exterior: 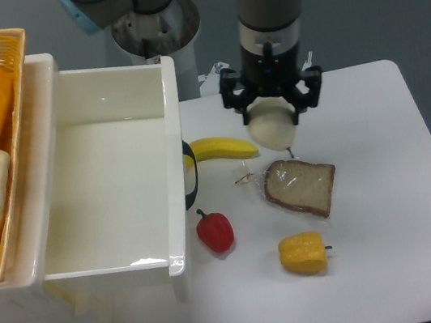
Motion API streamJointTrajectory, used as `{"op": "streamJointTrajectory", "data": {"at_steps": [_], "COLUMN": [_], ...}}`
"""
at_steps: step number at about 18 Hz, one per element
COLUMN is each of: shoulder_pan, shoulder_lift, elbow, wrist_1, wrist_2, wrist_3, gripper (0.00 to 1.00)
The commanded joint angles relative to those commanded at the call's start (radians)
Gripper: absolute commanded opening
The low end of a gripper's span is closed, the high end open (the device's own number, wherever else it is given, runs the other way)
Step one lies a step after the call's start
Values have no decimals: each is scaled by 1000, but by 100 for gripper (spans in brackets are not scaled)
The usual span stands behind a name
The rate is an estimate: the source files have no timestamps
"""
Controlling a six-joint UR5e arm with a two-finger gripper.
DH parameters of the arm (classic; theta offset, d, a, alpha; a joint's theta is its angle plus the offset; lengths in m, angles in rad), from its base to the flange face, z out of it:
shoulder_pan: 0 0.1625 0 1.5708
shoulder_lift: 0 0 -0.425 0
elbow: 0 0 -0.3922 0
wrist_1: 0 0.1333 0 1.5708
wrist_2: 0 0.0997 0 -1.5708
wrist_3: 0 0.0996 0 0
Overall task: Place the pear in the upper white drawer
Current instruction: 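Move the pear over the drawer and lower it inside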
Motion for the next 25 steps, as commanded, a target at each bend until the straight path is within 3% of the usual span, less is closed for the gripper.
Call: {"op": "streamJointTrajectory", "data": {"at_steps": [4,13,19,25], "shoulder_pan": [-17,-144,-247,-310], "shoulder_lift": [66,65,25,-53], "elbow": [-23,-43,-45,-46], "wrist_1": [3,25,28,63], "wrist_2": [-41,-89,-92,-88], "wrist_3": [-46,-175,-207,-224], "gripper": [16,16,17,19]}}
